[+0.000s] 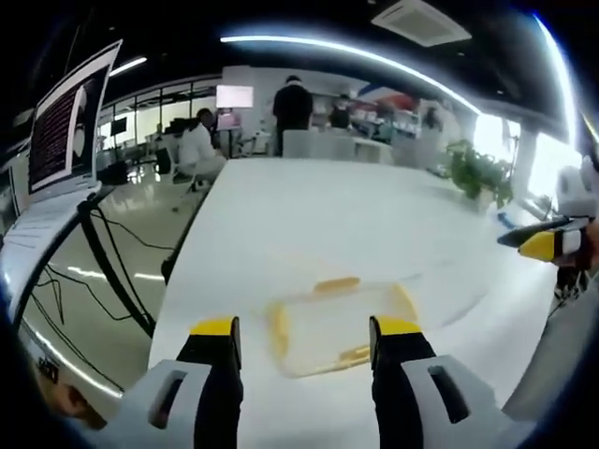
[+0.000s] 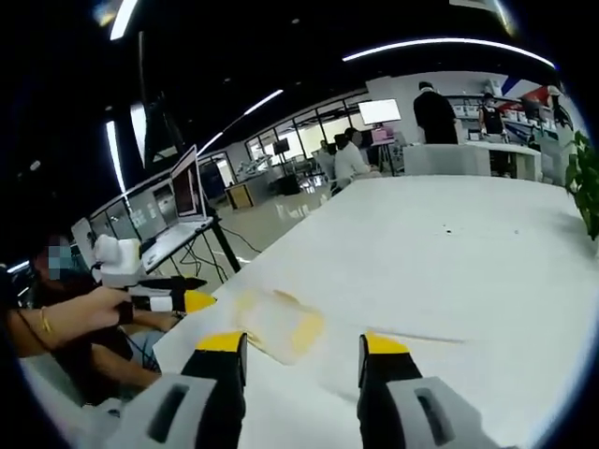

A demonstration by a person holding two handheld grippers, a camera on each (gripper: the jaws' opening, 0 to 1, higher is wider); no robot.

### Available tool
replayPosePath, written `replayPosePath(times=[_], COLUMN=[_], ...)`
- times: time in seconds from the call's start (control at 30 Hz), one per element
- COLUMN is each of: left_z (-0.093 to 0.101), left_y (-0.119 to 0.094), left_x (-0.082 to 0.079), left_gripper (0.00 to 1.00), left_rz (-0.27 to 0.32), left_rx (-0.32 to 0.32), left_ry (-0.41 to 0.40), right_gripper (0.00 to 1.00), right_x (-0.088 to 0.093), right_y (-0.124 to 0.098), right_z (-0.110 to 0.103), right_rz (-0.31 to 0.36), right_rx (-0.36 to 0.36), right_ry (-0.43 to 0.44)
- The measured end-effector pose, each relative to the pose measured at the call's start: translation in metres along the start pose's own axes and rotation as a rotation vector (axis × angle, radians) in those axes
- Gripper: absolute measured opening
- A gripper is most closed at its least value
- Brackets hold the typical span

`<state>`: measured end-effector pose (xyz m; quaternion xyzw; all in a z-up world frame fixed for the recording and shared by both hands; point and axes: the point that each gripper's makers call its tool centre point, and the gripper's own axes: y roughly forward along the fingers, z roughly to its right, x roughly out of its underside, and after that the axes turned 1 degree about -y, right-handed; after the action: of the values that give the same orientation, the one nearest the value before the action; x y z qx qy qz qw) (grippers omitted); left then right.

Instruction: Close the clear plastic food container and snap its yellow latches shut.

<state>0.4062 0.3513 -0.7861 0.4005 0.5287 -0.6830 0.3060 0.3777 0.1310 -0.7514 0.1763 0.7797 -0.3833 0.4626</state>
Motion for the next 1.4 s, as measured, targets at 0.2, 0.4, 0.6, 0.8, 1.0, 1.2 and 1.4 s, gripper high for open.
replayPosePath(times=[0.2, 0.4, 0.6, 0.8, 1.0, 1.2, 1.4], left_z=[-0.005, -0.008, -0.011, -0.015, -0.019, -0.027, -0.026], left_y=[0.014, 0.026, 0.036, 0.043, 0.050, 0.052, 0.055], left_x=[0.003, 0.007, 0.014, 0.019, 0.025, 0.027, 0.034], left_gripper=[0.47, 0.43, 0.38, 0.36, 0.33, 0.27, 0.24], left_rz=[-0.012, -0.025, -0.046, -0.062, -0.080, -0.089, -0.111], left_rx=[-0.005, -0.012, -0.012, -0.016, -0.033, -0.062, -0.063], left_ry=[-0.010, -0.017, -0.009, -0.011, -0.010, -0.019, -0.011], right_gripper=[0.43, 0.42, 0.38, 0.35, 0.32, 0.30, 0.29], right_x=[0.002, 0.008, 0.011, 0.016, 0.018, 0.025, 0.042], right_y=[0.019, 0.036, 0.050, 0.069, 0.084, 0.098, 0.112], right_z=[0.005, 0.000, 0.000, 0.003, 0.007, -0.002, -0.010], right_rz=[-0.003, -0.011, -0.010, -0.024, -0.019, -0.037, -0.094], right_rx=[0.026, 0.023, 0.027, 0.043, 0.083, 0.057, 0.046], right_ry=[0.040, 0.063, 0.064, 0.084, 0.101, 0.074, -0.039])
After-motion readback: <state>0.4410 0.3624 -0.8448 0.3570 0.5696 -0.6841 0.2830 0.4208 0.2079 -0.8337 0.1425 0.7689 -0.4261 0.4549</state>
